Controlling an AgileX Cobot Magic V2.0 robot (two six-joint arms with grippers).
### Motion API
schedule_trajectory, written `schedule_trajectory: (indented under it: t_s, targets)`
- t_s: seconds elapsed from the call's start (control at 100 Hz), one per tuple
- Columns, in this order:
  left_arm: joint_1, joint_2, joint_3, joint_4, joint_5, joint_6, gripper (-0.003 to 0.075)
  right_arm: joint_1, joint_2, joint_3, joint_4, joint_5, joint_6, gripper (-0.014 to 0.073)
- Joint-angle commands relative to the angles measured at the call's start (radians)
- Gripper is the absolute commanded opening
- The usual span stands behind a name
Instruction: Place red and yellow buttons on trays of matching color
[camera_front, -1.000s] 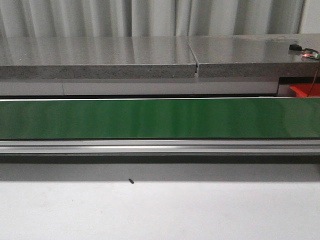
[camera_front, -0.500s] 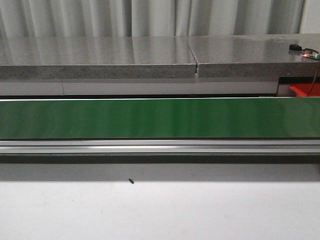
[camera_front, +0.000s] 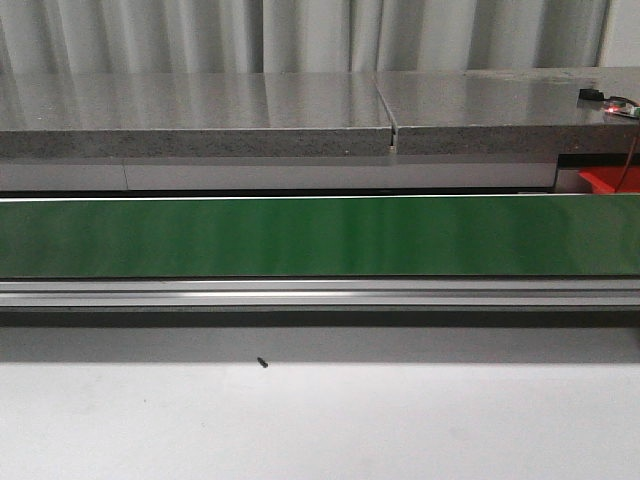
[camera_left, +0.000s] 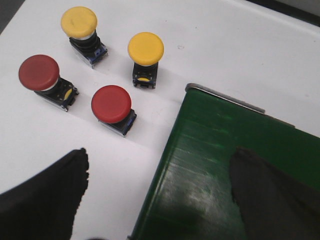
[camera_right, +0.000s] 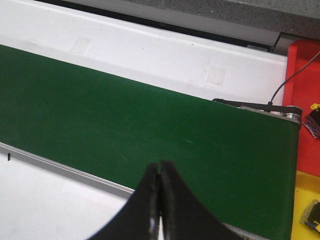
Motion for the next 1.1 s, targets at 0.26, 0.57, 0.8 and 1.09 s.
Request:
schedule_trajectory:
  t_s: [0.26, 0.57, 0.8, 1.09]
  targets:
    - [0.003, 0.204, -0.216, 0.072, -0.039, -0.009, 0.0544, 0.001, -0.009, -0.024, 0.012, -0.062, -0.011, -0.0068]
    - [0.005, 0.317, -0.317, 0.135, -0.015, -0.012, 0.0544, 0.001, -0.009, -0.024, 0.012, -0.062, -0.011, -0.0068]
    - [0.014, 0.367, -0.322, 0.15, -0.014, -0.012, 0.0544, 0.001, -0.009, -0.024, 0.012, -0.062, -0.011, -0.0068]
    - [0.027, 0.384, -0.322, 0.158, -0.017, -0.012, 0.0544, 0.001, -0.009, -0.024, 0.012, -0.062, -0.011, -0.0068]
